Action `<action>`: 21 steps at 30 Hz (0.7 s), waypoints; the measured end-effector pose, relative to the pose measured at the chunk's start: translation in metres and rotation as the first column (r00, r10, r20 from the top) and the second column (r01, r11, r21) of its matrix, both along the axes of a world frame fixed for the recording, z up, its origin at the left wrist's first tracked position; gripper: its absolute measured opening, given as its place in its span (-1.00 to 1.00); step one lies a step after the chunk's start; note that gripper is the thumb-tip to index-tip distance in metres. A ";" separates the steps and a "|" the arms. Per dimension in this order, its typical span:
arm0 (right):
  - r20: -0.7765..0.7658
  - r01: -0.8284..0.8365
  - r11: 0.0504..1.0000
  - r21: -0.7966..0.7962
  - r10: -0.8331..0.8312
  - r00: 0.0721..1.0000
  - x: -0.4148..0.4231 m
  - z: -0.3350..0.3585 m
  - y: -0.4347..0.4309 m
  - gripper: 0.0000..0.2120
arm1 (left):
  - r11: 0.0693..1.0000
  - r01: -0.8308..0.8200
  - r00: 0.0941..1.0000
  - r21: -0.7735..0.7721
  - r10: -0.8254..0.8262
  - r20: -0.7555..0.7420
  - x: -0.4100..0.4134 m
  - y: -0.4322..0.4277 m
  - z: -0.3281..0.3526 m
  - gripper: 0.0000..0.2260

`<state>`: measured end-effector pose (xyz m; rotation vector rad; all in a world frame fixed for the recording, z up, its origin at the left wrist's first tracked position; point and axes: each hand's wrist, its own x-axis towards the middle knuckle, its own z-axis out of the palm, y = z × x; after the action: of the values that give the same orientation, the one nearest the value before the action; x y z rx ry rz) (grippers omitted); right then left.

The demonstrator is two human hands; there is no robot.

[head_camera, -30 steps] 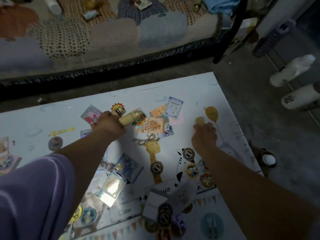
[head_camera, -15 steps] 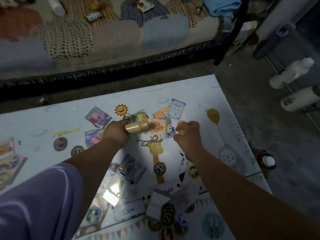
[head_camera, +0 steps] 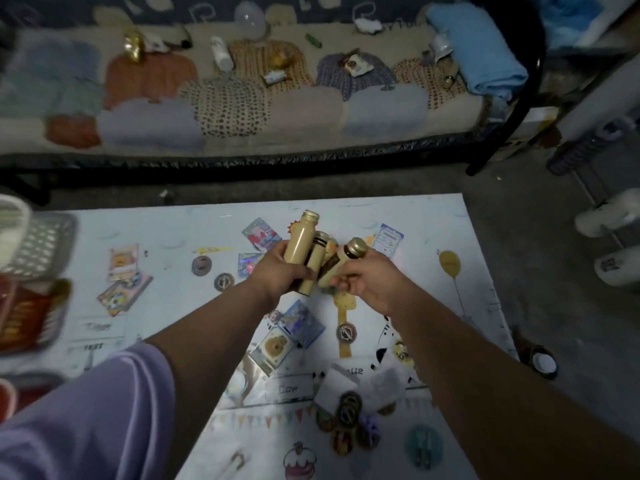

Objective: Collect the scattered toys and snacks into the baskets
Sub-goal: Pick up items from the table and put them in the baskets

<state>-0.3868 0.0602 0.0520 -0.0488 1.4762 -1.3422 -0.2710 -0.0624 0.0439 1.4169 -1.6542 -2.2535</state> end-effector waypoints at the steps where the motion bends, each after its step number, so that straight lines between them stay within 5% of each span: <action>1: -0.044 -0.022 1.000 0.019 0.022 0.999 0.003 0.005 0.001 -0.85 | 1.000 -0.001 1.000 0.024 0.001 0.003 0.005 0.001 0.007 -0.51; 3: -0.133 -0.092 0.993 0.075 0.101 0.986 0.017 0.019 0.000 -0.98 | 0.996 -0.027 1.000 0.080 0.028 -0.011 0.023 0.006 0.029 -0.62; 6: -0.182 -0.143 0.985 0.100 0.159 0.970 0.041 0.037 -0.005 -0.76 | 0.985 -0.110 0.991 0.136 0.118 -0.054 0.047 0.015 0.051 -0.70; 11: 0.007 -0.102 0.995 0.002 0.102 0.995 0.093 0.063 -0.026 -0.73 | 0.958 -0.237 0.962 0.160 0.254 -0.099 0.093 0.024 0.085 -0.69; 15: 0.095 -0.138 0.990 -0.033 0.141 0.985 0.136 0.082 -0.044 -0.68 | 0.937 -0.338 0.930 0.087 0.347 -0.122 0.136 0.019 0.109 -0.55; 21: 0.210 -0.151 0.987 -0.059 0.160 0.964 0.190 0.098 -0.077 -0.62 | 0.913 -0.404 0.908 -0.061 0.393 -0.145 0.197 0.005 0.130 -0.59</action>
<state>-0.1966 -0.0164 0.1497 -0.0447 1.2361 -1.2120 -0.0742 -0.0578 0.1741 1.3991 -1.2675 -1.9698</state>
